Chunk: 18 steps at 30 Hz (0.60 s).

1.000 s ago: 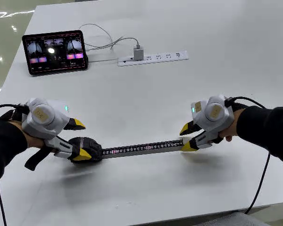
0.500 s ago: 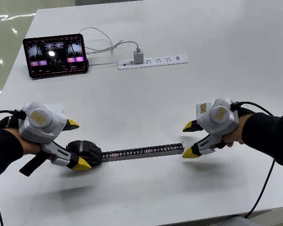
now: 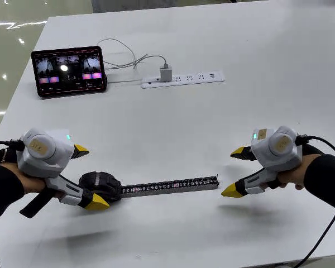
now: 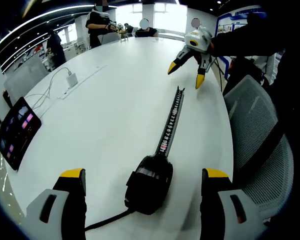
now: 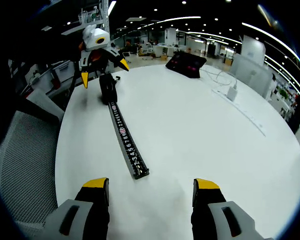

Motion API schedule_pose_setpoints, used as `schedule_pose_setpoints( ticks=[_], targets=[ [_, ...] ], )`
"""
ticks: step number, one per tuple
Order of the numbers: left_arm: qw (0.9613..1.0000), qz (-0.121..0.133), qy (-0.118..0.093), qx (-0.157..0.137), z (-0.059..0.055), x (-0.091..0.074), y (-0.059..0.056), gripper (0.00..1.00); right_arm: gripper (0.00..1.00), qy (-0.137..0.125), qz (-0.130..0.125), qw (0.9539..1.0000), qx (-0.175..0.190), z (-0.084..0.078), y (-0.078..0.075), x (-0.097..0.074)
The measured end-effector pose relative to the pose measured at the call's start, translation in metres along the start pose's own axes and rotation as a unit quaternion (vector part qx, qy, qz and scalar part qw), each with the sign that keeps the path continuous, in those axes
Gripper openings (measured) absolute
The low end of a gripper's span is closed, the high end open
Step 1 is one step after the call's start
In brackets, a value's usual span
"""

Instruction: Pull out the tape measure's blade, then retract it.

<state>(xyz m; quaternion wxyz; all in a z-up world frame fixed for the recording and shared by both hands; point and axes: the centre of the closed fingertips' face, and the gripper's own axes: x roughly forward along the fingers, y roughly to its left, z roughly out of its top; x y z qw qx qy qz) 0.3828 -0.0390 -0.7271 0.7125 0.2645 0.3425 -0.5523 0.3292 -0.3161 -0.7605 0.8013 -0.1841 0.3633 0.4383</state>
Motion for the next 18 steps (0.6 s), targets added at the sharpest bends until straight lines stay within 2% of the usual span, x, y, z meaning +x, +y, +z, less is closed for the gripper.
schedule_pose_setpoints(
  ticks=[3, 5, 6, 8, 14, 18],
  targets=[
    [0.9997, 0.006, -0.01, -0.021, 0.0, -0.002, 0.001, 0.97, 0.67, -0.007, -0.009, 0.9999, 0.01, -0.002, 0.001, -0.005],
    [0.9989, 0.024, -0.001, -0.041, -0.005, -0.003, 0.006, 0.99, 0.71, -0.009, -0.011, 0.9998, 0.012, -0.004, 0.002, -0.008],
    [0.9984, 0.03, -0.008, -0.047, -0.004, -0.004, 0.009, 0.99, 0.74, -0.01, -0.021, 0.9996, 0.013, -0.005, 0.0, -0.01],
    [0.9973, 0.038, -0.022, -0.059, -0.002, -0.007, 0.012, 0.99, 0.79, -0.015, -0.02, 0.9992, 0.03, -0.006, 0.001, -0.013],
    [0.993, 0.071, -0.054, -0.077, 0.002, -0.015, 0.022, 0.99, 0.85, -0.019, -0.037, 0.9983, 0.041, -0.009, 0.002, -0.021],
    [0.9886, 0.101, -0.044, -0.102, -0.007, -0.021, 0.031, 0.99, 0.9, -0.025, -0.045, 0.9972, 0.054, -0.012, 0.001, -0.026]
  ],
)
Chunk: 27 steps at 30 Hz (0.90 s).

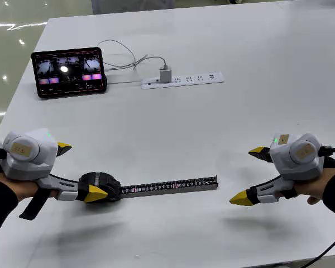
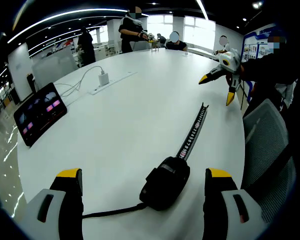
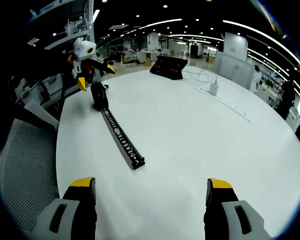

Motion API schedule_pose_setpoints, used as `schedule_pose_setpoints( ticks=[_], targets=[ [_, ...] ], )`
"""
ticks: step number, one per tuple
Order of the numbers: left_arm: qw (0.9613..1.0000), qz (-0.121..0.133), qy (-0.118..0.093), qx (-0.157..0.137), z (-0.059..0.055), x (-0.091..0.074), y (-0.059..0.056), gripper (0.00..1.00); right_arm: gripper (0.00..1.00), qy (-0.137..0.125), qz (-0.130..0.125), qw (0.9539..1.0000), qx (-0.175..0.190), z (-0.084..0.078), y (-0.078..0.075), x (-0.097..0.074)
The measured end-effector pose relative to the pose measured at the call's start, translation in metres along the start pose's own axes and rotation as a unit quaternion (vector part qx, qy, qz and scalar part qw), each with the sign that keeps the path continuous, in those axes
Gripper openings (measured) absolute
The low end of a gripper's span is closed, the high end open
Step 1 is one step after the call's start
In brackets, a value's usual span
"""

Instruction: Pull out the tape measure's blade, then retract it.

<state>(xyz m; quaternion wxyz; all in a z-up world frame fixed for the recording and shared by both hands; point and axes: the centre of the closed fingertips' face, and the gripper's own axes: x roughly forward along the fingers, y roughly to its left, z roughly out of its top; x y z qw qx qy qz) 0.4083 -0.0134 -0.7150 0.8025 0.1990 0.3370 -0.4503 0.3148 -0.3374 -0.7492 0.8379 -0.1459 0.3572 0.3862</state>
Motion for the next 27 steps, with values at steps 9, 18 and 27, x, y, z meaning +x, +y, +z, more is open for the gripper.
schedule_pose_setpoints(
  ticks=[9, 18, 27],
  targets=[
    [0.9994, 0.013, -0.025, -0.018, 0.001, -0.006, 0.002, 0.99, 0.98, -0.007, -0.016, 0.9996, 0.022, -0.007, 0.0, -0.009],
    [0.9987, 0.02, -0.042, -0.019, 0.004, -0.009, 0.0, 0.99, 0.99, -0.015, -0.049, 0.9982, 0.032, -0.013, -0.012, -0.019],
    [0.9974, 0.033, -0.055, -0.032, -0.005, -0.016, -0.004, 0.99, 0.99, -0.011, -0.052, 0.998, 0.035, -0.025, -0.011, -0.028]
  ],
)
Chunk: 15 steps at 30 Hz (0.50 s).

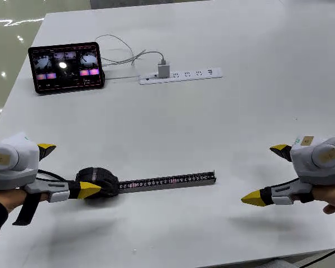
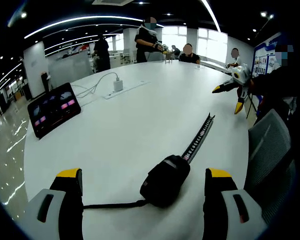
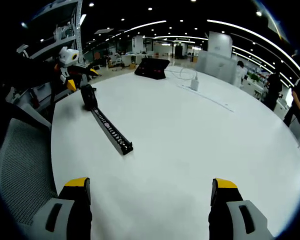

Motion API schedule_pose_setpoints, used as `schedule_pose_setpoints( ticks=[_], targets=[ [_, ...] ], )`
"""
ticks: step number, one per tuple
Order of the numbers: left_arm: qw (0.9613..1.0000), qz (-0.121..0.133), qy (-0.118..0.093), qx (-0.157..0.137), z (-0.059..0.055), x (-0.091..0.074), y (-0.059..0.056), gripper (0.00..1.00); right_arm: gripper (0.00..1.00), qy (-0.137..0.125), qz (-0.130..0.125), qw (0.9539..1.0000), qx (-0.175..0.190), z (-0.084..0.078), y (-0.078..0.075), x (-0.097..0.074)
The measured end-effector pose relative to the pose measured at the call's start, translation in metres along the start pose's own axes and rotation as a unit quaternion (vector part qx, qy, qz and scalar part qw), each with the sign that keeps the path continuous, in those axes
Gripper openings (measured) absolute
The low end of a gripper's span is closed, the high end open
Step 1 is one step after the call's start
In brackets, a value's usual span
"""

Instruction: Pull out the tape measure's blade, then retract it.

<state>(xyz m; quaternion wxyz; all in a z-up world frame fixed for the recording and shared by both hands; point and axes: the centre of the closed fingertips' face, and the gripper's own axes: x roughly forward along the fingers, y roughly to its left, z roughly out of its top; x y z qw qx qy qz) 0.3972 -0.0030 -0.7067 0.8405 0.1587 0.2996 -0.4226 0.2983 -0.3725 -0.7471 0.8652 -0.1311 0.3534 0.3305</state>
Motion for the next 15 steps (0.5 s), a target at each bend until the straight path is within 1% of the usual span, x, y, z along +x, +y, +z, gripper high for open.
schedule_pose_setpoints(
  ticks=[1, 5, 6, 7, 8, 10, 12, 15],
  targets=[
    [1.0, 0.001, 0.001, -0.005, -0.003, 0.0, 0.0, 0.99, 0.99, 0.001, 0.0, 1.0, 0.001, -0.002, 0.001, -0.001],
    [0.9999, 0.009, 0.002, -0.006, -0.012, -0.002, 0.0, 0.99, 0.99, 0.003, 0.004, 1.0, 0.0, -0.008, 0.004, -0.005],
    [0.9997, 0.025, 0.006, 0.002, -0.017, -0.003, 0.004, 0.99, 0.99, 0.005, 0.001, 1.0, -0.002, -0.01, 0.003, -0.006],
    [0.9996, 0.028, 0.007, 0.001, -0.019, -0.003, 0.004, 0.99, 0.99, 0.006, -0.001, 1.0, -0.004, -0.011, 0.002, -0.007],
    [0.9997, 0.023, 0.002, -0.006, -0.02, -0.005, 0.002, 0.99, 0.99, 0.004, -0.002, 1.0, -0.004, -0.012, 0.001, -0.009],
    [0.9996, 0.025, -0.003, -0.016, -0.022, -0.007, 0.001, 0.99, 0.99, 0.001, -0.002, 1.0, 0.0, -0.013, 0.001, -0.012],
    [0.9994, 0.024, -0.011, -0.023, -0.022, -0.011, 0.0, 0.99, 0.99, -0.001, -0.01, 0.9999, -0.007, -0.013, 0.001, -0.016],
    [0.9993, 0.026, -0.01, -0.024, -0.025, -0.015, -0.002, 0.99, 0.99, -0.009, -0.016, 0.9998, -0.006, -0.012, -0.002, -0.021]
  ],
)
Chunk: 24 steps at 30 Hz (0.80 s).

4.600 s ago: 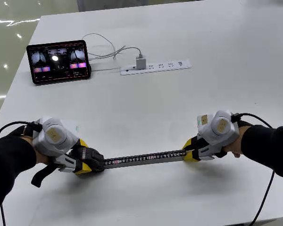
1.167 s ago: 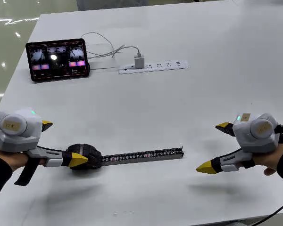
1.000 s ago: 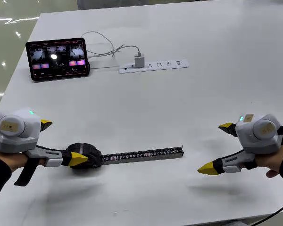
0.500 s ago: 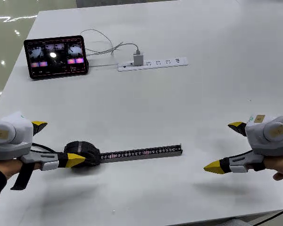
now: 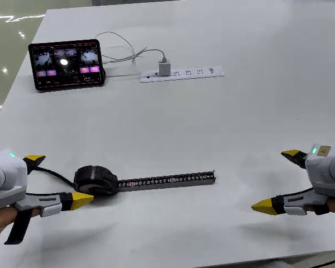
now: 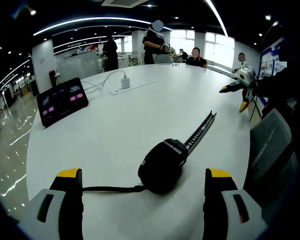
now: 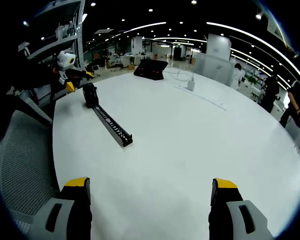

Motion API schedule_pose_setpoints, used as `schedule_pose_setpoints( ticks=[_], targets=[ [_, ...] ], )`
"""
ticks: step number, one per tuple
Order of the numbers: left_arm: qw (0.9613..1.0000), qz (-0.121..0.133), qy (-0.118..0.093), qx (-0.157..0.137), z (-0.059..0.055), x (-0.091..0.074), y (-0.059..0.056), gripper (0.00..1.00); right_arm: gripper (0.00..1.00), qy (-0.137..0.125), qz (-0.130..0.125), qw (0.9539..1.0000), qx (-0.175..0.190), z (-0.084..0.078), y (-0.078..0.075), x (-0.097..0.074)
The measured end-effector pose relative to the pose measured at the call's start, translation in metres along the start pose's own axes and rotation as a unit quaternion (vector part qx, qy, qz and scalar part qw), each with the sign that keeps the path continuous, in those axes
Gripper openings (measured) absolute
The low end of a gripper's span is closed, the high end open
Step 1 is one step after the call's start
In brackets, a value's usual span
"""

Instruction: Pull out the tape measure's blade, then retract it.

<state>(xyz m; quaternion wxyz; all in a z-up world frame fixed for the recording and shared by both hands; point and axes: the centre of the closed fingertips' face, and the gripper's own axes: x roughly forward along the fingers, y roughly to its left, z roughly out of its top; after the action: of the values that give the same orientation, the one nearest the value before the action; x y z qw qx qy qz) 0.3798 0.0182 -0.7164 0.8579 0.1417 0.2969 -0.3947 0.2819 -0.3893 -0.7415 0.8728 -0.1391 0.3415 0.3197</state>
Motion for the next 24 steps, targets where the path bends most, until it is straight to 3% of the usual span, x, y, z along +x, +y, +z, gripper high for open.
schedule_pose_setpoints(
  ticks=[5, 13, 24],
  targets=[
    [1.0, 0.002, 0.0, -0.003, -0.004, -0.004, -0.001, 0.99, 0.99, 0.012, -0.014, 0.9995, -0.025, -0.007, -0.002, -0.006],
    [1.0, -0.004, -0.004, -0.005, -0.009, -0.008, -0.009, 0.99, 0.99, 0.01, -0.013, 0.9997, -0.016, -0.013, 0.003, -0.018],
    [1.0, 0.006, -0.003, -0.005, -0.02, -0.023, -0.006, 0.99, 0.99, -0.007, -0.023, 0.9997, 0.009, -0.012, 0.004, -0.033]
  ],
)
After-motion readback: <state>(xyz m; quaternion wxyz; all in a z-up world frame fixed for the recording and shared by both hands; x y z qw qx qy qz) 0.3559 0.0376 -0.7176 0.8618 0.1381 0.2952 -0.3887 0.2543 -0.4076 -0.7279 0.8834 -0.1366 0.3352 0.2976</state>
